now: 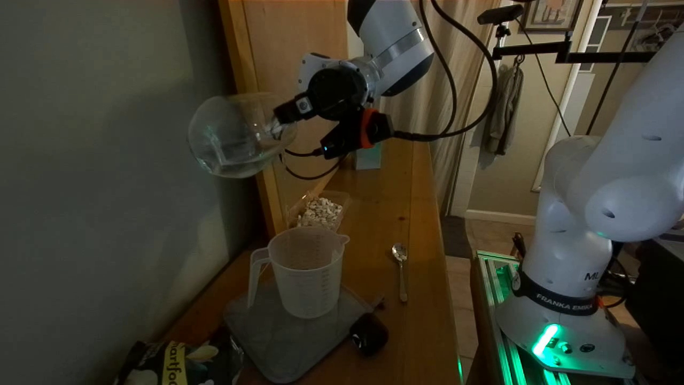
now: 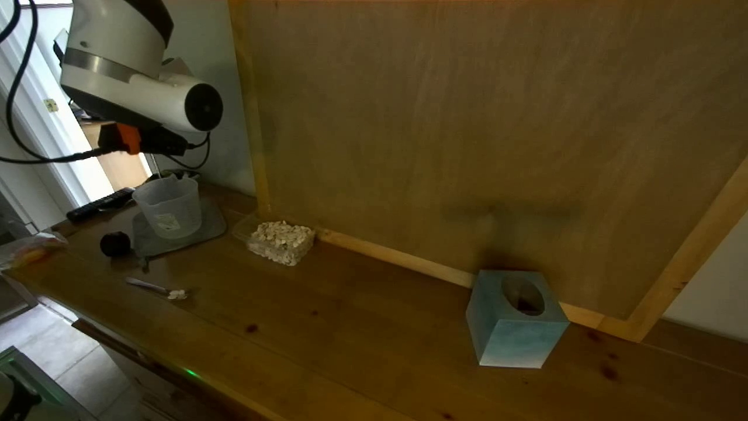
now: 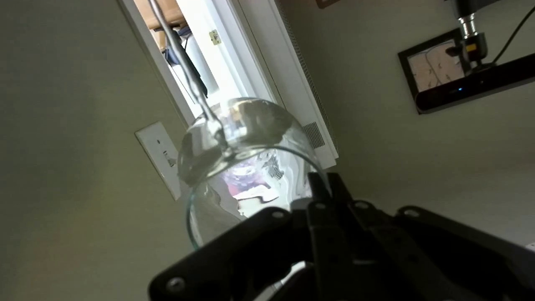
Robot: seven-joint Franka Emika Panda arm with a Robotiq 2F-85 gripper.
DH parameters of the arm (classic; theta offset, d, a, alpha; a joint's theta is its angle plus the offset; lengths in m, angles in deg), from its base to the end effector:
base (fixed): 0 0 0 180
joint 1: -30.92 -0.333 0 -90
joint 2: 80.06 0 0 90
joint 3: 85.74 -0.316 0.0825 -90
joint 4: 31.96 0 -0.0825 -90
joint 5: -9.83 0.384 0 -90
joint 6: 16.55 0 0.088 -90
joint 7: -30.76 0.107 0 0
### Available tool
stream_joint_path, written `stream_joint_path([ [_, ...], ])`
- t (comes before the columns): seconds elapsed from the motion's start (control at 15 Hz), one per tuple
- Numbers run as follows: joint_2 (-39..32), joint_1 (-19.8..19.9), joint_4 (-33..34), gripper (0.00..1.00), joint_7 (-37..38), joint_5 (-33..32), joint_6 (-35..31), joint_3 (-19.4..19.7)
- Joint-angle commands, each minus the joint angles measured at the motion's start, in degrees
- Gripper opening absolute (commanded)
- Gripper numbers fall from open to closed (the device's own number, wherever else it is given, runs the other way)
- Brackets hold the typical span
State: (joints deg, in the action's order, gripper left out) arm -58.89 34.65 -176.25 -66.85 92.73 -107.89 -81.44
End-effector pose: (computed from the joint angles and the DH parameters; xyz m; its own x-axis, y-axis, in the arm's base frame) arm 0.4083 0.0462 0.4588 0.4369 0.0428 0.8985 0.8953 -0.1166 -0.4298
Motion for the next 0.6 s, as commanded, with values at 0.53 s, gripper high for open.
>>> stream_joint_path([
  [0.53, 0.5, 0.9, -1.2, 0.01, -1.7, 2.3, 1.9, 0.2],
])
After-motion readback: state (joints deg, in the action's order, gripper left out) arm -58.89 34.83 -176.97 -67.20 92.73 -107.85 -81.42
